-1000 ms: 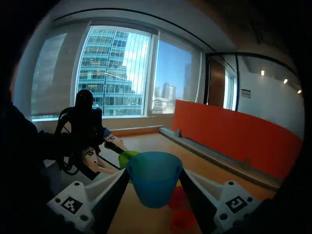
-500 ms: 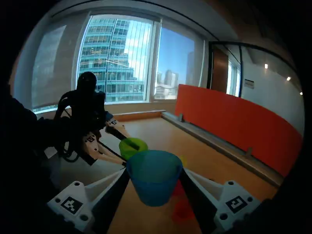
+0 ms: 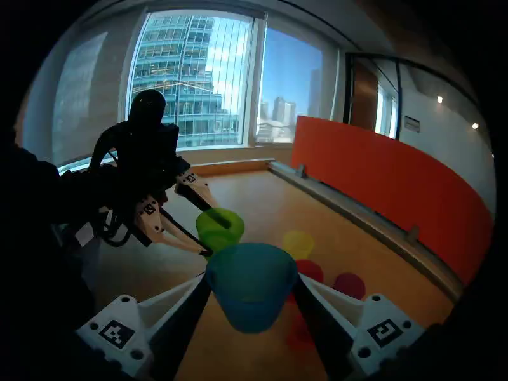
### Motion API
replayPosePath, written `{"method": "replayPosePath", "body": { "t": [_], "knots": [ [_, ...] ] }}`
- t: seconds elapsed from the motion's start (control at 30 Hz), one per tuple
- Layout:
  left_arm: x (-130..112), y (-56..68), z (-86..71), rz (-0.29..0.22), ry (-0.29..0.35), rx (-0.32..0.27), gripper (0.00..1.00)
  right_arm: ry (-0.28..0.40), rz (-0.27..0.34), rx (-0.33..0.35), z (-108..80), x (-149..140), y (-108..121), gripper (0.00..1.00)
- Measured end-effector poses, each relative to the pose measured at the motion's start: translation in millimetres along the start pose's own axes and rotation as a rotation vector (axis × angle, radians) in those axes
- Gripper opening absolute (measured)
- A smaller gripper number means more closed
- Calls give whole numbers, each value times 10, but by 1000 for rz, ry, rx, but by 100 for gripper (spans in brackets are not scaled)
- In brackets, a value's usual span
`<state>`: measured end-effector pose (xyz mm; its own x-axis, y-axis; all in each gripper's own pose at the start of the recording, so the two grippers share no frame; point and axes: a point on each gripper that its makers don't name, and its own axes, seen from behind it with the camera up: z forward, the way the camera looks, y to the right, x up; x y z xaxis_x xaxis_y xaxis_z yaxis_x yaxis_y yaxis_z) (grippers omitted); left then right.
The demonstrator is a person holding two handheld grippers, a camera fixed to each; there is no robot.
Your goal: Pour water
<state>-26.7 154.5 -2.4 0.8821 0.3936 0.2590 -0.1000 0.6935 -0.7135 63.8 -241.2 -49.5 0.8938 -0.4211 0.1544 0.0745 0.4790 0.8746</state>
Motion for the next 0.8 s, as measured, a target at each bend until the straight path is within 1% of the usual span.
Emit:
{"method": "replayPosePath", "body": {
  "t": [0.1, 0.5, 0.8],
  "knots": [
    [-48, -22, 23, 6, -22, 1, 82, -12, 1, 5, 37, -48, -10, 92],
    [-205, -26, 123, 12, -85, -24, 82, -74, 8, 17, 162, -311, -34, 92],
    [-332, -10, 235, 8, -121, -45, 82, -98, 18, 30, 260, -481, -65, 92]
  ]
}}
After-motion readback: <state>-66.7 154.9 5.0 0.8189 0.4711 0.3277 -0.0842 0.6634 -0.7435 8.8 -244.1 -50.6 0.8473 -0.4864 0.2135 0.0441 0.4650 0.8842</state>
